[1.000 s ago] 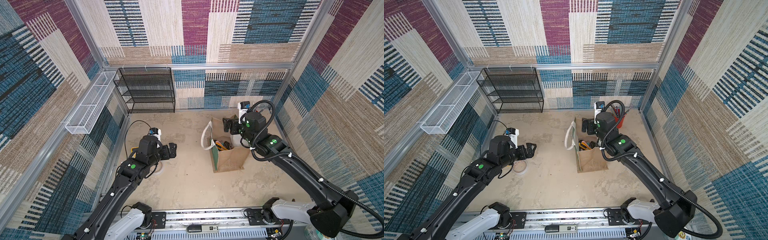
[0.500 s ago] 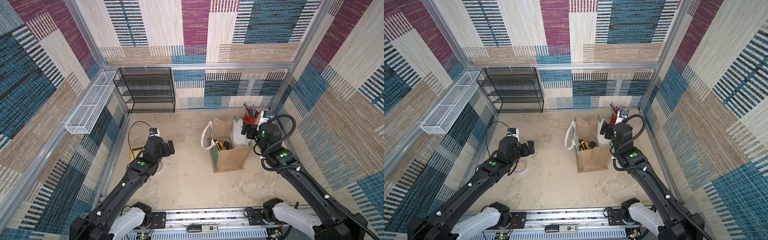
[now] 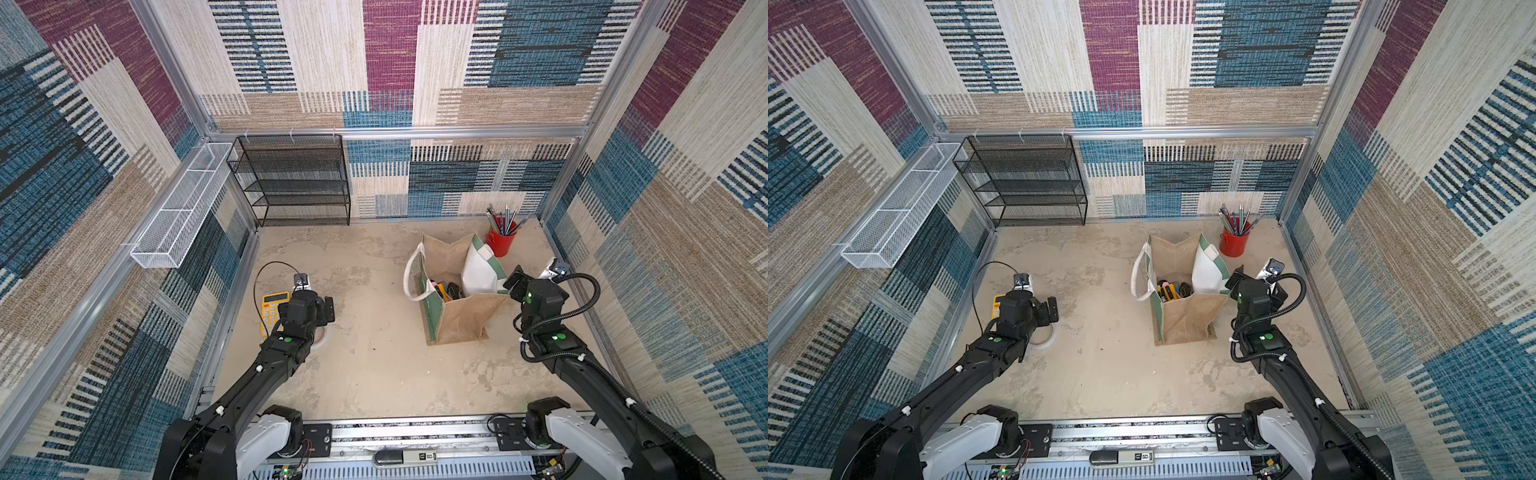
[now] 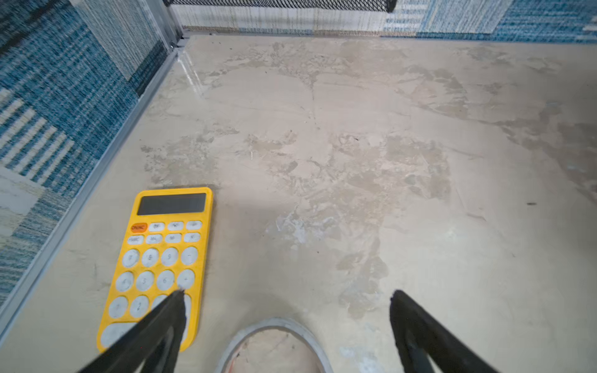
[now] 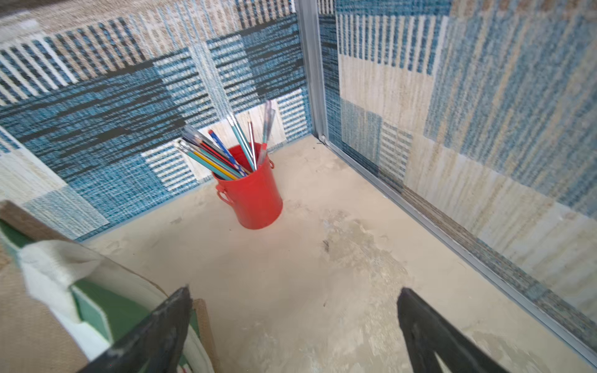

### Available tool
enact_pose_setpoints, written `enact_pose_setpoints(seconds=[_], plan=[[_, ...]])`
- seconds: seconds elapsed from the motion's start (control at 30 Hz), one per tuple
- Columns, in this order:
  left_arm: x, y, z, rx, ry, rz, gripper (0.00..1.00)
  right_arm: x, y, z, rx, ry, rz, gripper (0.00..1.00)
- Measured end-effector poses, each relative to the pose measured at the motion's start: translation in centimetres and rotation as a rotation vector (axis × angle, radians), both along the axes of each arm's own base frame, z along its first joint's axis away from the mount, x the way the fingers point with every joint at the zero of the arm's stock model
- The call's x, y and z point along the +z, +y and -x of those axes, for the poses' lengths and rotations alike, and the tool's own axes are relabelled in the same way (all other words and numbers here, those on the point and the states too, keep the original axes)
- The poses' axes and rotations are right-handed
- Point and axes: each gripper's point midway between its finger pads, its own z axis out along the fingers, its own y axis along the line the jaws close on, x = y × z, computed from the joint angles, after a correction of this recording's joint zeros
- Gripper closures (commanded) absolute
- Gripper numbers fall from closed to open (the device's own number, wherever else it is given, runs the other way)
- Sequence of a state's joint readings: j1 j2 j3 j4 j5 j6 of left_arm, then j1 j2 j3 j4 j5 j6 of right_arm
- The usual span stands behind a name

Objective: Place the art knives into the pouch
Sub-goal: Reset both arms

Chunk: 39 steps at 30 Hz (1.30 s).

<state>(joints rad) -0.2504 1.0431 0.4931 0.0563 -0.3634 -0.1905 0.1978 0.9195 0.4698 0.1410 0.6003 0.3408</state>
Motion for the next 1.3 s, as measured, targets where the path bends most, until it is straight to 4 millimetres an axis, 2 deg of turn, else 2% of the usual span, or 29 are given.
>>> enact_pose_setpoints(seconds=[0.2, 0.4, 0.5, 0.63, 0.73, 0.87, 1.03, 1.13, 1.3], plan=[[0.5, 0.2, -0.5, -0.019, -0.077, -0.045, 0.01, -3.9, -1.2, 0.6, -0.081, 0.035, 0.001, 0.00], [-4.8, 1.2, 0.0, -0.042, -0.096, -0.162, 0.01, -6.2, -2.9, 1.4, -0.199, 0.030, 0.018, 0.00], [-4.2, 1.5, -1.4, -0.029, -0.159, -0.204, 0.01, -7.5, -3.5, 1.9, -0.235, 0.034, 0.046, 0.00], [-3.8, 2.0, -2.7, -0.002, -0.218, -0.236, 0.01, -7.5, -3.9, 1.3, -0.251, 0.008, 0.067, 0.00], [-4.2, 2.6, -2.8, 0.025, -0.233, -0.249, 0.01, -7.6, -4.4, 0.7, -0.265, -0.002, 0.079, 0.00], [-2.6, 3.1, -3.1, 0.052, -0.299, -0.237, 0.01, -7.4, -4.8, -1.6, -0.277, 0.008, 0.102, 0.00], [-2.3, 3.3, -3.4, 0.043, -0.312, -0.224, 0.01, -7.6, -3.5, -5.6, -0.177, 0.054, 0.161, 0.01], [-2.1, 3.1, -4.1, 0.002, -0.319, -0.202, 0.01, -8.5, -2.9, -5.9, -0.099, 0.072, 0.193, 0.01], [-2.8, 2.7, -5.5, -0.061, -0.274, -0.173, 0.01, -7.9, -2.6, -5.7, -0.019, 0.032, 0.196, 0.01]])
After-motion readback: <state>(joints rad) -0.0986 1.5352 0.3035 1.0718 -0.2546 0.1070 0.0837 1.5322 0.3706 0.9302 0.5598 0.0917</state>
